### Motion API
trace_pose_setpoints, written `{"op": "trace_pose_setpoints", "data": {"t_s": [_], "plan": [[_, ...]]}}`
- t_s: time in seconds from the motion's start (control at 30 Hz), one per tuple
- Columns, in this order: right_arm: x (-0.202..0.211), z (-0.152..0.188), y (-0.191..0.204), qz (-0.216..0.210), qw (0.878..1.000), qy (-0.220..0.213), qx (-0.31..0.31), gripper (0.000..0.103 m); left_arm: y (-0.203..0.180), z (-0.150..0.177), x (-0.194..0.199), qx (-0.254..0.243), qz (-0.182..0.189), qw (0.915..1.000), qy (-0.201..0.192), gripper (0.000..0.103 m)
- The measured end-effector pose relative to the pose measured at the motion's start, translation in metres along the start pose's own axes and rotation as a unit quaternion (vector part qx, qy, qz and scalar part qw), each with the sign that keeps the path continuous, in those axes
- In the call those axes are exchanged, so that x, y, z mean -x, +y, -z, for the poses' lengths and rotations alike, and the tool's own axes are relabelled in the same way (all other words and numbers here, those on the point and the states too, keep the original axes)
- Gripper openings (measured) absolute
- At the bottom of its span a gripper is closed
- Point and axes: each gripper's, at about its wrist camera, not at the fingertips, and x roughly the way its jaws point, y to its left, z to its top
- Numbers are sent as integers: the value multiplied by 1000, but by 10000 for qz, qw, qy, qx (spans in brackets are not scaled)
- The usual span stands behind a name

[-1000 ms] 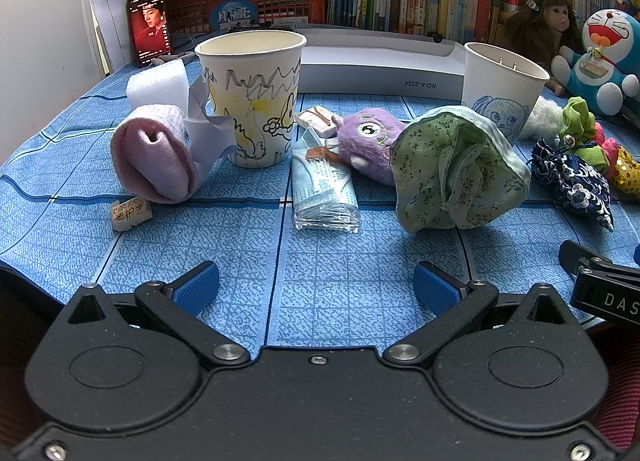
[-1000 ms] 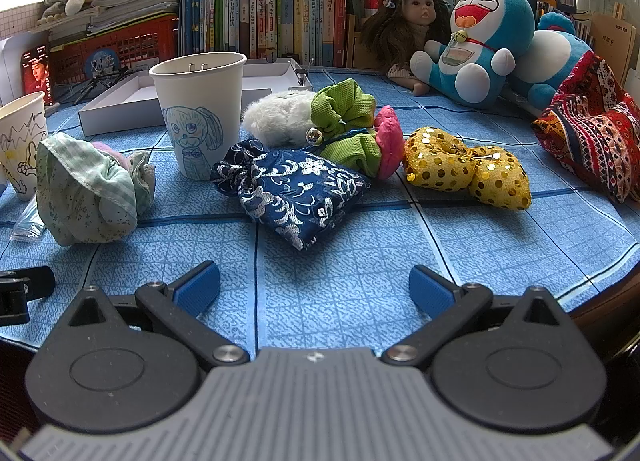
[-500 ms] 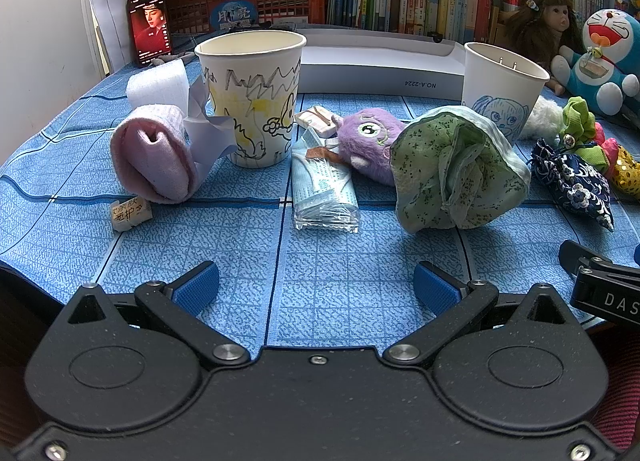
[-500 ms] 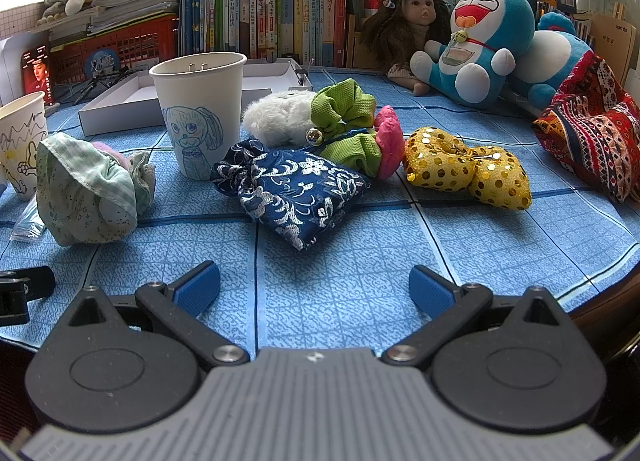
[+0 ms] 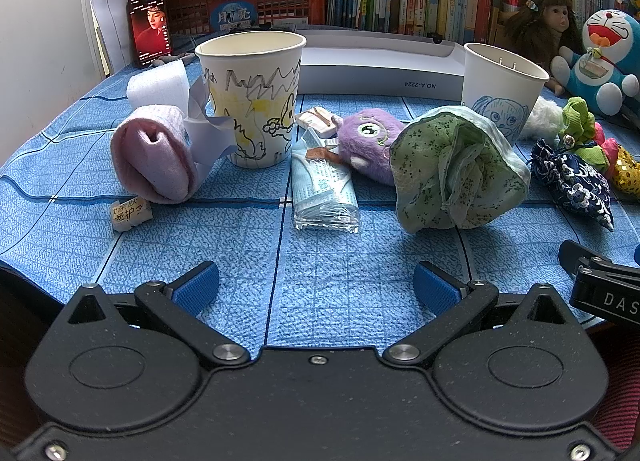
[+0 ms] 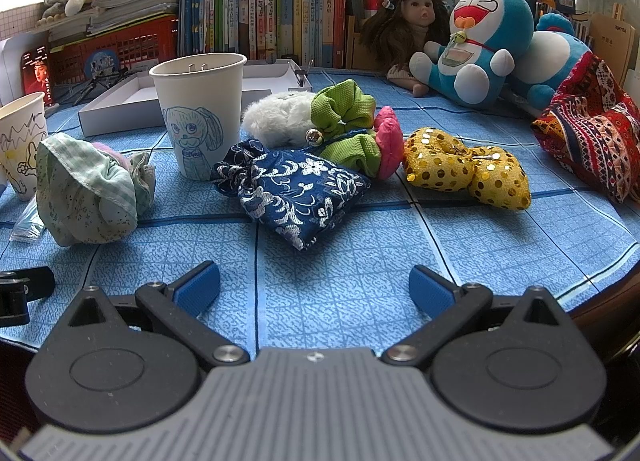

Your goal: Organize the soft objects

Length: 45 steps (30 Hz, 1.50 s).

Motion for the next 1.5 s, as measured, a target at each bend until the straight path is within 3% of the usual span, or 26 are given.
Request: {"op": "trace_pose_setpoints", "data": {"t_s": [0.23, 0.5, 0.6, 0.8, 0.93, 1.33, 1.5], "plan": [[2, 2, -2, -61, 9999, -88, 24, 103, 2, 0, -1, -49, 48, 10000, -61, 103], [0, 11, -14, -414, 9978, -492, 157, 103, 14, 13, 2, -144, 253, 9978, -596, 103], [0, 12, -14, -432, 9974, -569, 133, 103, 14, 11, 2, -134, 237, 9980, -566, 103], [5, 4, -32, -648, 9933, -888, -351, 103, 23, -2, 10, 120, 588, 9962, -636, 82], [3, -4, -35, -631, 9923, -1002, -360, 94, 23, -13, 9, 111, 462, 9959, -773, 64], [-13, -15, -13, -520, 9925, -1070, 297, 90, 14, -32, -27, 65, 438, 9968, -666, 50], [-19, -19, -8, -521, 9924, -1035, 409, 88, 12, -34, -34, -48, 318, 9974, -639, 37]]}}
